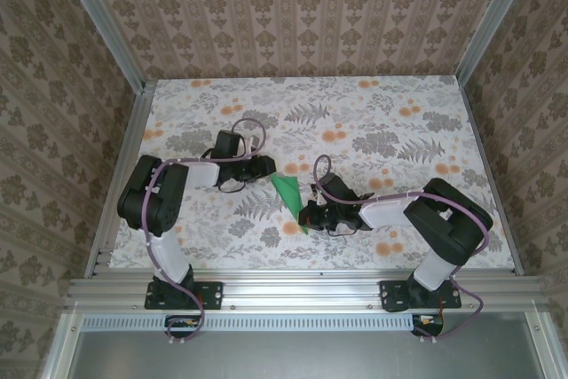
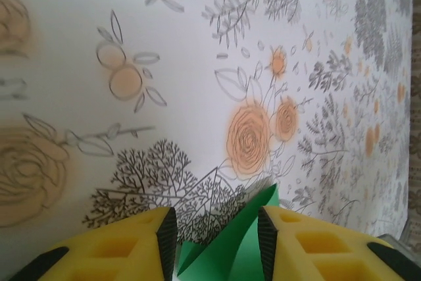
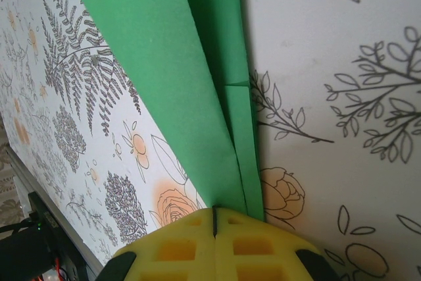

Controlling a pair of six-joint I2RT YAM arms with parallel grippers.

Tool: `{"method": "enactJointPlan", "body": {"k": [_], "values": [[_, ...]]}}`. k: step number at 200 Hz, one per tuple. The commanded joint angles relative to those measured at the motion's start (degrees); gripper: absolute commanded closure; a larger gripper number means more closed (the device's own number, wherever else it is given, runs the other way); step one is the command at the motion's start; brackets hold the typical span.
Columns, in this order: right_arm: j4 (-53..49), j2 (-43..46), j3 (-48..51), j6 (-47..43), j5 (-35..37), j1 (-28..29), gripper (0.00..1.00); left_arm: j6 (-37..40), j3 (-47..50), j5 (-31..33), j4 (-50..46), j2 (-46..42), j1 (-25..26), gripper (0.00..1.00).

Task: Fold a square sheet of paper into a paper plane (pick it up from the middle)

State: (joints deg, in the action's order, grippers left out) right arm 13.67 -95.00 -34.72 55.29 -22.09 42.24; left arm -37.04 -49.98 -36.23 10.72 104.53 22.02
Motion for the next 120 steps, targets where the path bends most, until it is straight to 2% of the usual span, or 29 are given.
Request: {"method": "enactJointPlan", "body": {"k": [1,38,57,72,98,120], "values": [[-9.53,-3.14,2.29,-0.50,0.37,0.71,0.96,2.40,-2.52,-3.04,-3.69,-2.22,-0.32,0.59],[-9.51,-3.17,0.88,-0.18,0.89,0.70,0.95,1.86,-1.46,-1.71,-7.56,-9.81,1.43,0.57],[-9.51,-3.27,0.26,-0.27,1.07,0.70,0.95,1.30,0.07,-1.04,-8.70,-13.22,3.73,0.59],[-9.47,-3.25,-0.08,-0.27,1.32,0.73,0.95,0.87,1.66,1.42,-9.06,-14.80,8.07,0.62],[-8.95,-3.17,-0.44,-0.11,1.65,0.72,0.94,-0.01,3.11,3.30,-8.59,-14.47,12.55,0.65],[-8.27,-2.82,-0.35,0.13,1.86,0.65,0.93,-1.24,3.27,3.81,-6.23,-11.28,14.25,0.65]]}}
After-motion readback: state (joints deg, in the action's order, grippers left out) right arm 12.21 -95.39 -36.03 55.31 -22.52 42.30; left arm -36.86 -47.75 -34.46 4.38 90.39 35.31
